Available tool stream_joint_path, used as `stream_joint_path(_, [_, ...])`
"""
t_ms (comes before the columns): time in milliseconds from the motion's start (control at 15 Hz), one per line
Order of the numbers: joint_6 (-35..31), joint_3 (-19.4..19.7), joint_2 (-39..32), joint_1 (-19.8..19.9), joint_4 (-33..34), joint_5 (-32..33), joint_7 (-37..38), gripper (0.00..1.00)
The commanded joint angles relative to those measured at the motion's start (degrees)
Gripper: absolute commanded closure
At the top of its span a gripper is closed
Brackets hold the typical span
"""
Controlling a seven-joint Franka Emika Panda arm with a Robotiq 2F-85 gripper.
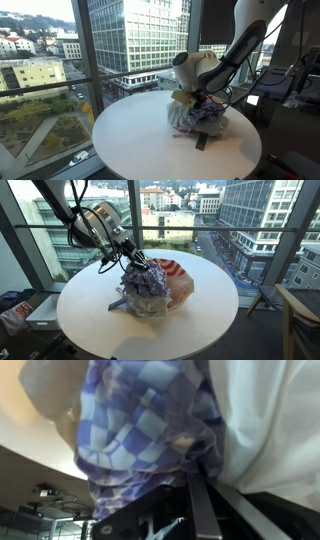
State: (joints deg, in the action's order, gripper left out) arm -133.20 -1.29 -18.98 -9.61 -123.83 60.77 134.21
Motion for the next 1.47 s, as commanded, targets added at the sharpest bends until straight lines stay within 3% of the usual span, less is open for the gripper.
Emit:
stream_joint_path(0, [-11.93,-0.64,-5.22,3.98,3.00,-4.08,-1.96,1.00])
stream_joint_path(133, [-16.67,-0.68,-6.62,5.55,2.74,-9.27,-5.46,1.00])
stream_joint_path(333, [-16.11,0.54,-7.16,4.76,2.90,-15.70,-10.20,1.00])
stream_joint_path(400, [-14.41,1.82,-6.62,3.27,3.07,-15.59,-9.47,0.73])
stream_joint_path(467, [-13.13,3.09,-5.61,1.73,3.09,-14.46,-8.12,0.73])
stream_joint_path(733, [-8.78,5.41,-0.86,-1.53,2.14,-12.34,-3.71,0.44])
stream_joint_path(1067, [-1.52,3.18,6.45,-1.59,-0.12,-13.92,-2.18,0.06])
stream_joint_path(1133, [-3.16,2.42,7.54,-0.81,-0.86,-14.54,-3.13,0.01])
stream_joint_path(1400, [-15.11,0.87,8.77,1.61,-3.55,-21.21,-4.34,0.00])
